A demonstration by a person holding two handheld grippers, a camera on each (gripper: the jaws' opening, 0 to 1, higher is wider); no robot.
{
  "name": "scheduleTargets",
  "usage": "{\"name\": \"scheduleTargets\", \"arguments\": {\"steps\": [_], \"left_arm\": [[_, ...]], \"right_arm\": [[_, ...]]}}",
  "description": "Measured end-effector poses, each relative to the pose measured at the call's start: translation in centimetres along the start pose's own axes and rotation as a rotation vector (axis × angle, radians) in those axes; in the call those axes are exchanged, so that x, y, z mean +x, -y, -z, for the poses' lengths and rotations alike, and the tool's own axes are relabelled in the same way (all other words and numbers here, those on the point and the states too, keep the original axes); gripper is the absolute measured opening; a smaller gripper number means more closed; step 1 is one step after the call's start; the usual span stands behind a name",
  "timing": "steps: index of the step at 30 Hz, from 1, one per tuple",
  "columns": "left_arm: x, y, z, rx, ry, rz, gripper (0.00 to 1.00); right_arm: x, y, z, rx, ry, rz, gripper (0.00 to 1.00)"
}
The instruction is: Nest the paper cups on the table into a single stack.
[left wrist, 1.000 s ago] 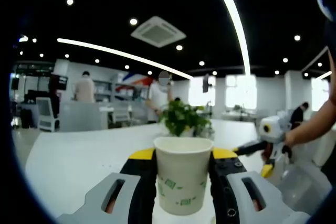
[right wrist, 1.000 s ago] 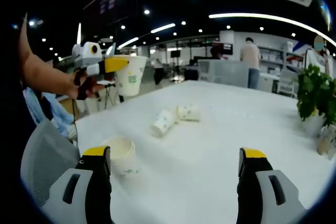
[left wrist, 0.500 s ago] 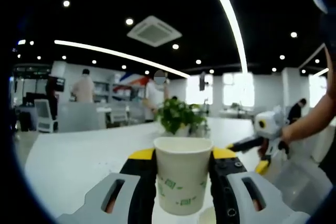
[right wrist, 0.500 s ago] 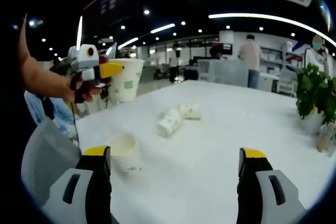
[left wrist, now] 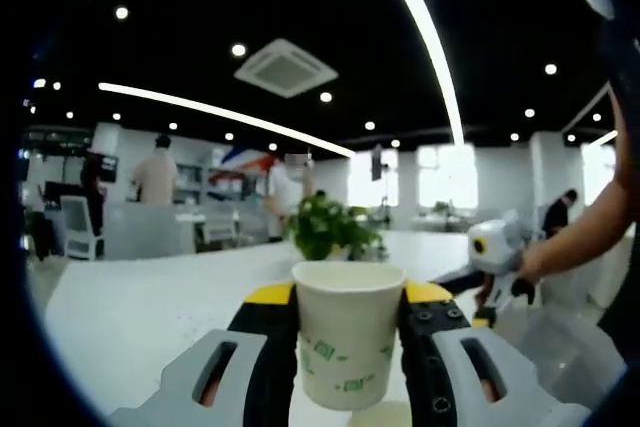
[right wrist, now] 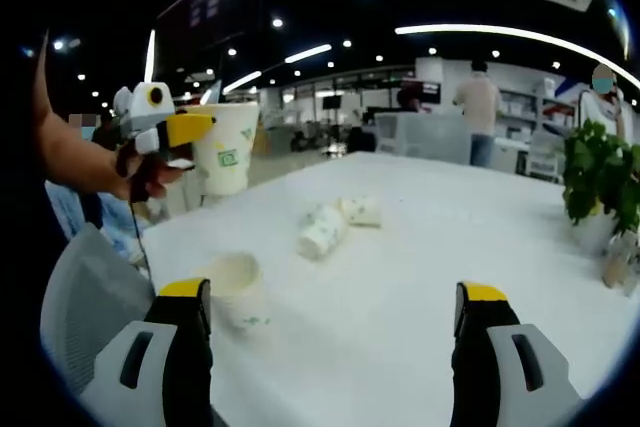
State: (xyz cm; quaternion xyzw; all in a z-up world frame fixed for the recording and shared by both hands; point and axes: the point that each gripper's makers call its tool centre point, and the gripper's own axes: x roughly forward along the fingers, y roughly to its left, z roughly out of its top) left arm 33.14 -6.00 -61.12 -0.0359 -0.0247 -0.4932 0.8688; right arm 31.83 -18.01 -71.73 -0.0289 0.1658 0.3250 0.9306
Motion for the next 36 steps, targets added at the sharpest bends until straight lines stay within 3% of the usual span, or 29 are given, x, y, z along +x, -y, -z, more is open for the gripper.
{"name": "scheduleTargets", "arguments": {"steps": [12,24,30,36], "left_arm": [[-0.1,2.0,0.0,0.011,0.018,0.034,0.38],[-0.4,2.7,-0.3,0.009,0.041,0.049,0.37],[-0.4,2.4,0.5,0.002,0.040,0.045,0.37],[-0.4,2.3,2.4,-0.010,0.020,0.039,0.38]], "right_arm": [[0.0,-0.1,0.2,0.002,-0.007,-0.003,1.00],[0.1,-0.2,0.4,0.006,-0.012,-0.005,1.00],[0.1,-0.2,0.5,0.006,-0.016,-0.005,1.00],[0.0,-0.1,0.7,0.007,-0.021,-0.002,1.00]]}}
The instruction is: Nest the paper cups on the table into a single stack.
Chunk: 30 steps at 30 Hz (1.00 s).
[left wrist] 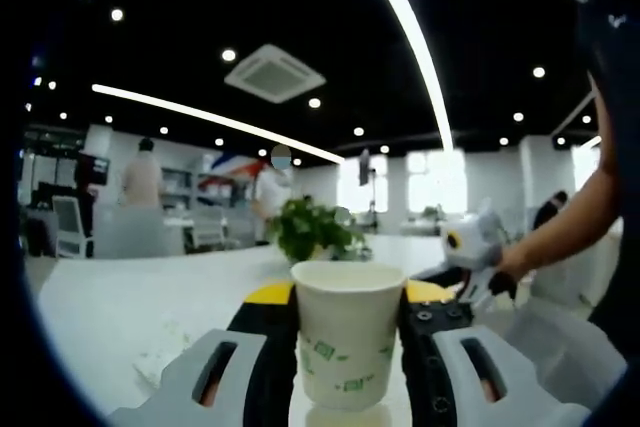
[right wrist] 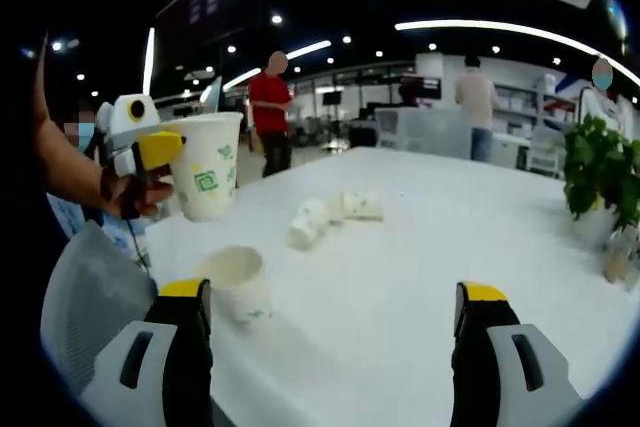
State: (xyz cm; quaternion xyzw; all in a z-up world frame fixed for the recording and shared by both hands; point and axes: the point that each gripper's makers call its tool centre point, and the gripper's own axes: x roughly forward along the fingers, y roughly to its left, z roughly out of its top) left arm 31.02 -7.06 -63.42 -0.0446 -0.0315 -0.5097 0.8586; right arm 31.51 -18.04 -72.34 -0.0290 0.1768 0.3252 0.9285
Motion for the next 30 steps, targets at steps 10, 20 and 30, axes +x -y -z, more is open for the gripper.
{"name": "scheduleTargets", "arguments": {"steps": [10,20,30], "left_arm": [[0.3,-0.1,2.3,-0.030,-0.026,-0.011,0.38],[0.4,0.2,4.9,-0.044,-0.073,-0.008,0.38],[0.1,0.2,7.0,-0.051,-0.128,-0.016,0.39]], "right_arm": [[-0.2,0.1,0.1,0.001,-0.005,0.006,1.00],[-0.4,0.2,0.3,0.004,-0.013,0.008,1.00],[-0.1,-0.1,0.5,0.007,-0.014,0.002,1.00]]}}
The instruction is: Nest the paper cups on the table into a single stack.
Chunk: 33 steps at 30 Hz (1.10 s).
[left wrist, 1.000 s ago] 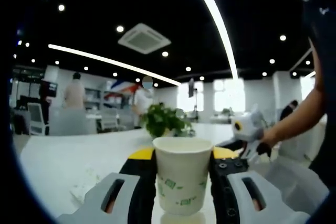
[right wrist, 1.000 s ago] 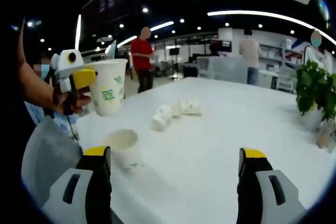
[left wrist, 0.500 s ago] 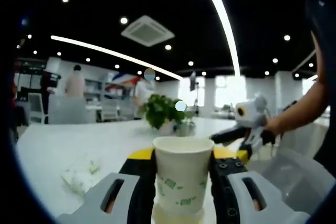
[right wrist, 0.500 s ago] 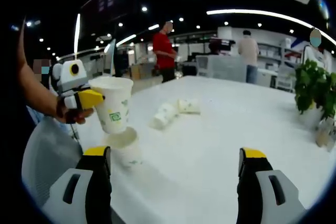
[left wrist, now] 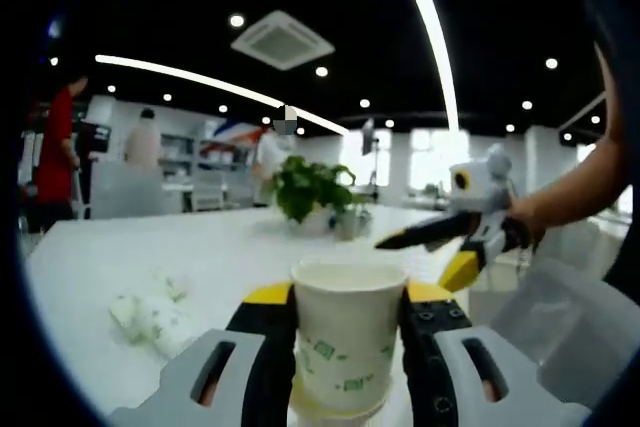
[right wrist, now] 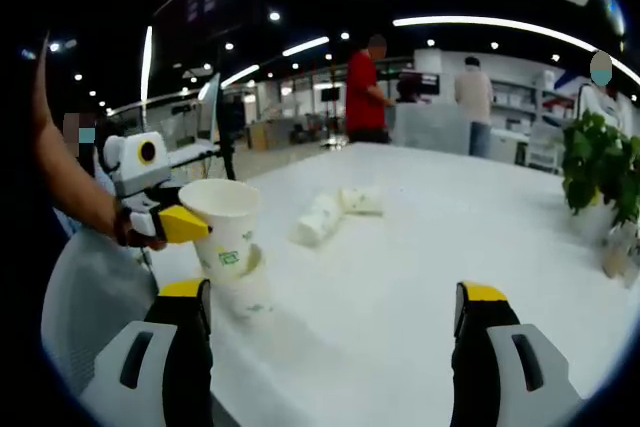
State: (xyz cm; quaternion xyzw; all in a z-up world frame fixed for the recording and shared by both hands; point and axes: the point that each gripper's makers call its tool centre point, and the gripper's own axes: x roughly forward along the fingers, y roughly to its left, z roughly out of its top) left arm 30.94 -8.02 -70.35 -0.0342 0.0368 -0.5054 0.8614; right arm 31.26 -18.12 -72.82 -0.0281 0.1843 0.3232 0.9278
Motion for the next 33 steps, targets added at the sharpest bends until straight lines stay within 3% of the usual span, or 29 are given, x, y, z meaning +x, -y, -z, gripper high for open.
{"name": "scheduleTargets", "arguments": {"steps": [5,18,33], "left_arm": [[-0.1,0.0,0.8,0.007,-0.035,0.003,0.40],[-0.6,0.3,4.2,0.087,-0.192,0.024,0.42],[-0.8,0.2,5.5,0.125,-0.247,0.031,0.44]], "right_arm": [[0.1,-0.2,0.0,0.001,0.000,-0.004,1.00],[0.2,-0.4,0.0,0.002,-0.001,-0.009,1.00],[0.4,-0.7,0.0,0.002,-0.004,-0.013,1.00]]}}
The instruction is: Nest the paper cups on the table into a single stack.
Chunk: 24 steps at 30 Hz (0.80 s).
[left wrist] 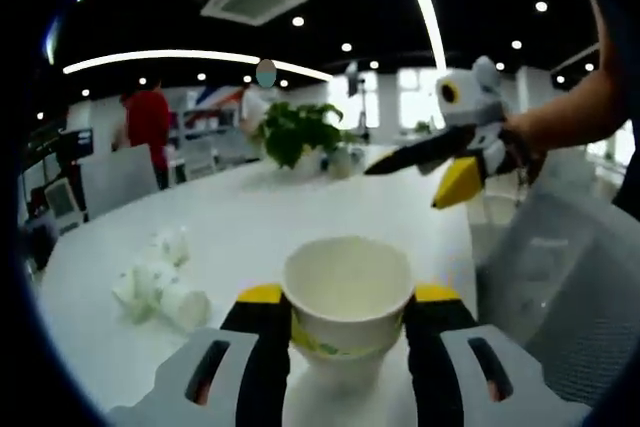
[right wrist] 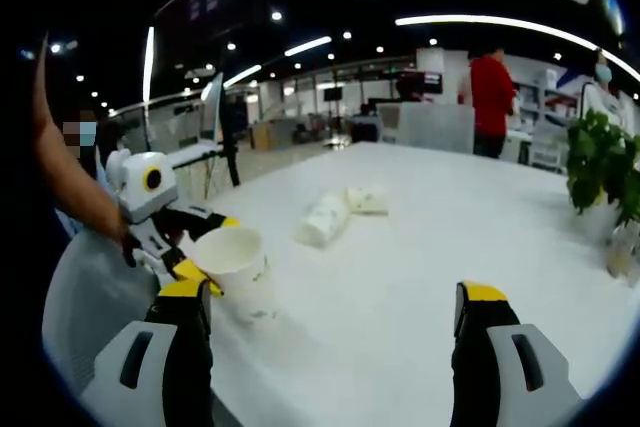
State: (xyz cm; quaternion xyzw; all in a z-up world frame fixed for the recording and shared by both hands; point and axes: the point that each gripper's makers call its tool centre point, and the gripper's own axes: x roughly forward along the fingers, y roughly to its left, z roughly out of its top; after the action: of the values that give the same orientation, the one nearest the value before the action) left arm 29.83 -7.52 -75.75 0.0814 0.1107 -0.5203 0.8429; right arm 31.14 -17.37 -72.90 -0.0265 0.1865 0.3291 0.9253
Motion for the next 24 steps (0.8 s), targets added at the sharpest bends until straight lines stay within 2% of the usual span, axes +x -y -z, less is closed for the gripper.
{"name": "scheduleTargets", "arguments": {"steps": [4,9,17,20,21,24], "left_arm": [[0.0,0.0,0.0,-0.003,-0.008,-0.001,0.50],[0.0,-0.6,-0.4,-0.032,-0.006,-0.019,0.71],[-0.4,-1.1,-3.3,-0.078,0.060,-0.002,0.87],[-1.0,-2.3,-4.5,-0.087,0.083,-0.023,0.94],[-1.2,-2.6,-4.7,-0.087,0.080,-0.028,0.98],[-2.0,-3.8,-4.6,-0.105,0.048,-0.028,0.99]], "right_arm": [[0.0,-0.1,-0.1,0.001,0.002,0.000,1.00],[0.1,0.0,-0.1,-0.002,0.001,-0.001,1.00],[0.2,0.1,-0.6,-0.009,0.006,-0.001,1.00],[0.2,0.3,-1.0,-0.010,0.012,0.003,1.00],[0.2,0.4,-1.1,-0.014,0.017,0.006,1.00],[0.1,0.7,-1.5,-0.014,0.025,0.009,1.00]]}}
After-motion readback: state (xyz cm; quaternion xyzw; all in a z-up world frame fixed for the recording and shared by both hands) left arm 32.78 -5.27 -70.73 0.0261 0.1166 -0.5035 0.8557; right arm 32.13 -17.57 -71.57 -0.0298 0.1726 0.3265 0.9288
